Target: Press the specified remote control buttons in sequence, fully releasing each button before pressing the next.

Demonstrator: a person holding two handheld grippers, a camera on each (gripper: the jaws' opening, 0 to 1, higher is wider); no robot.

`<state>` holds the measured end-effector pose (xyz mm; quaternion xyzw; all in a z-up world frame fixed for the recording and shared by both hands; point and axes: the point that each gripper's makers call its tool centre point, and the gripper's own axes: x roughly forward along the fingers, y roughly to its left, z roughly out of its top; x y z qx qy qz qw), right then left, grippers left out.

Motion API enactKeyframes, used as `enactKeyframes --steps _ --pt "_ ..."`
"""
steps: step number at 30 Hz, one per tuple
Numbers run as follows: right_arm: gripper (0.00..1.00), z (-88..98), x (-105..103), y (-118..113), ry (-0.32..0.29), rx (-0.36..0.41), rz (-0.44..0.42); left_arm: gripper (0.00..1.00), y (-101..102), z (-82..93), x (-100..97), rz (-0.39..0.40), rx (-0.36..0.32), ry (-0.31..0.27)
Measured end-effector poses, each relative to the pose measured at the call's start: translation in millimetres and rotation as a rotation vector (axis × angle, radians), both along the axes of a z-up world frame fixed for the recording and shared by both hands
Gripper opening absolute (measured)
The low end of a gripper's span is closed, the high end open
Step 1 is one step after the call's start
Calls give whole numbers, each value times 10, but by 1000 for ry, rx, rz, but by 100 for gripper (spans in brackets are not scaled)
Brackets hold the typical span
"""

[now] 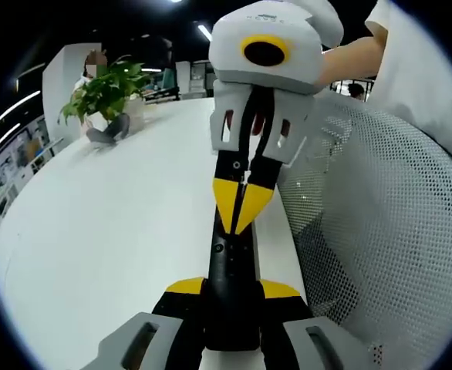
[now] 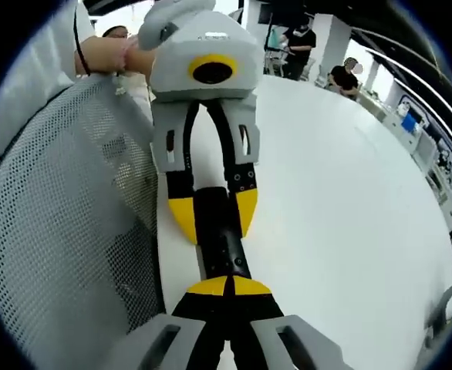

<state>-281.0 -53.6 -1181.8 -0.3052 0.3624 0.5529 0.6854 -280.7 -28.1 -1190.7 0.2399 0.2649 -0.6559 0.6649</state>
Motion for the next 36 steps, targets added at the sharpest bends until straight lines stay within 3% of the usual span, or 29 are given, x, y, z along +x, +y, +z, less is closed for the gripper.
enactKeyframes --steps 7,9,12,16,19,22,28,36 --pt "0 -17 -17 -65 -22 -58 39 25 3 5 -3 -1 3 0" --pt "0 -24 -15 -64 -30 -96 74 24 6 7 -3 2 1 5" --pt "0 -41 -1 -59 -1 -176 46 24 4 6 -4 -2 0 7" --pt "0 -54 1 -37 -12 -228 50 24 1 6 -9 -12 1 5" --pt "0 -49 5 -62 -1 -188 -21 24 2 5 -9 -9 -2 3" --pt "0 -36 9 -71 -3 -122 -39 24 -2 8 -14 -3 -2 -6" --pt "0 -31 -7 -80 -33 -99 -11 24 -2 11 -9 -1 -1 -6" --pt "0 -12 -2 -111 13 -43 -28 24 2 13 -6 10 -15 10"
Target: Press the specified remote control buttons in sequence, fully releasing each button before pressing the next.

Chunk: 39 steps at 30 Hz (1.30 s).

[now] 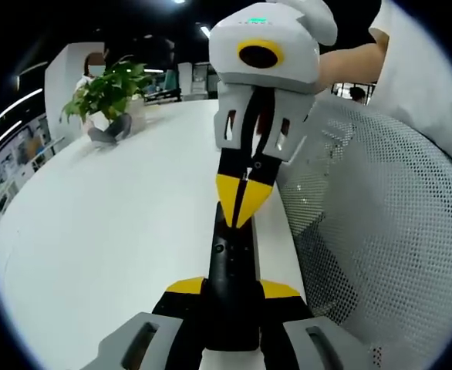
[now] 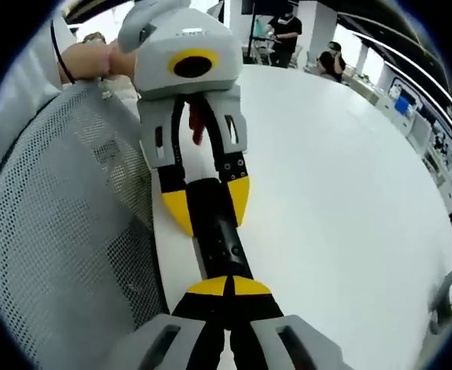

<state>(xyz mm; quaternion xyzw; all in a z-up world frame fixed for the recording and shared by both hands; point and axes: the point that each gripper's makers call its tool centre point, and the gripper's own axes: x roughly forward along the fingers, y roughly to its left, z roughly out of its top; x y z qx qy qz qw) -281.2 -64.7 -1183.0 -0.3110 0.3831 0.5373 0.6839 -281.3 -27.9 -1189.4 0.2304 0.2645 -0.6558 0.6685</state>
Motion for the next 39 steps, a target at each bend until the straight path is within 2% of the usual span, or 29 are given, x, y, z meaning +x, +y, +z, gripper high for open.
enactKeyframes --steps 8,14,21,26,31,34,37,39 --pt "0 9 8 -53 27 -2 -11 24 1 0 8 3 -5 4" --pt "0 -4 9 -92 19 -39 17 24 2 -2 11 2 -13 8" --pt "0 -20 4 -74 -53 -139 123 24 -1 -5 11 -2 -11 4" --pt "0 -28 17 -69 -62 -159 134 24 -4 -4 7 -7 -13 1" --pt "0 -19 29 -71 -50 -114 71 24 -4 -4 7 -3 -16 4" --pt "0 -3 42 -55 -2 -8 -54 24 -4 -5 6 -2 -19 6" --pt "0 9 45 -61 -1 76 -103 24 -6 -5 4 -3 -18 3" --pt "0 14 46 -61 23 130 -165 24 -6 -5 0 -4 -17 0"
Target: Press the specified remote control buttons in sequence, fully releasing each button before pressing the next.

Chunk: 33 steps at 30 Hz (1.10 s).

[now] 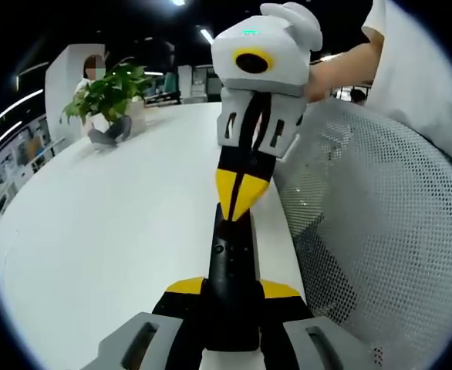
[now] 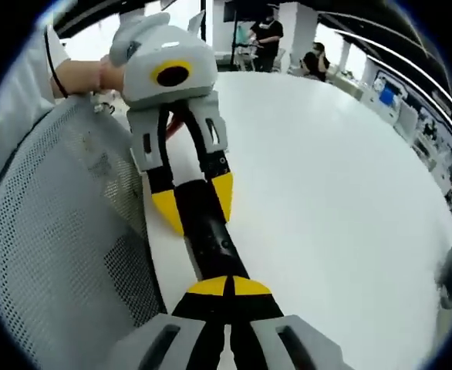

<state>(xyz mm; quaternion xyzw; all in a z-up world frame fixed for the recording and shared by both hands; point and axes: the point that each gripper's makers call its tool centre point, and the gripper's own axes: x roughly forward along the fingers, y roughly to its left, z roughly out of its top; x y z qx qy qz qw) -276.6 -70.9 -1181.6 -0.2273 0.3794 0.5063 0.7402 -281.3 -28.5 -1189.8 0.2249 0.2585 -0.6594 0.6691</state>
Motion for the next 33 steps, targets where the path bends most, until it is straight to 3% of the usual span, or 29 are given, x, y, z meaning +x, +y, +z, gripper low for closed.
enactKeyframes --steps 3,8,11,18,26,30,33 --pt "0 11 11 6 45 63 -53 24 -1 2 0 0 -2 2" --pt "0 13 5 38 62 78 -56 24 0 2 1 2 0 0" --pt "0 4 -5 53 51 24 -17 24 -4 3 4 3 -1 1" --pt "0 -19 -30 88 -45 -117 144 24 -7 3 6 2 -1 1" --pt "0 -37 -34 99 -94 -195 225 24 -4 5 6 3 -10 7" --pt "0 -31 -18 92 -120 -176 182 24 -2 6 10 8 -24 16" --pt "0 -18 -9 92 -116 -102 91 24 -5 4 4 5 -20 11"
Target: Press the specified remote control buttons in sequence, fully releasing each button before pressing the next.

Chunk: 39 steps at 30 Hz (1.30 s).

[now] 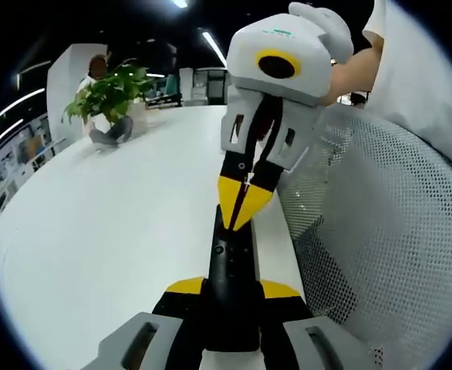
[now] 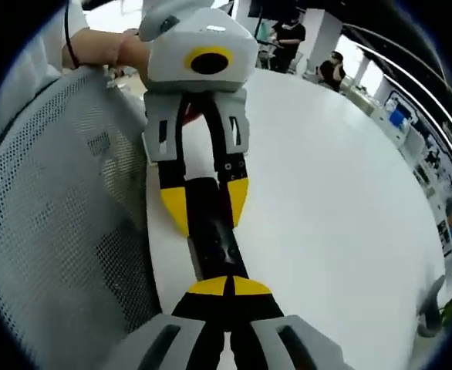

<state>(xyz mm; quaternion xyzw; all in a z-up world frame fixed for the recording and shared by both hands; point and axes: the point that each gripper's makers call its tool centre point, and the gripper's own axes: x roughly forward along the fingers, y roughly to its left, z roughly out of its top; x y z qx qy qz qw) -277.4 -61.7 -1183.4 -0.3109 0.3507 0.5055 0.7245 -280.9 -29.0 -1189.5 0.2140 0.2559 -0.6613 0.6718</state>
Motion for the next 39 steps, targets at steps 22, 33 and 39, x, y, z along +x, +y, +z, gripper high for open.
enactKeyframes --steps 22,33,39 --pt "0 30 -40 134 -17 22 160 24 3 2 0 3 1 4" --pt "0 -9 6 132 33 -121 74 24 5 4 1 -3 -4 6" --pt "0 -2 22 105 57 -72 15 24 2 7 -2 -2 -4 4"
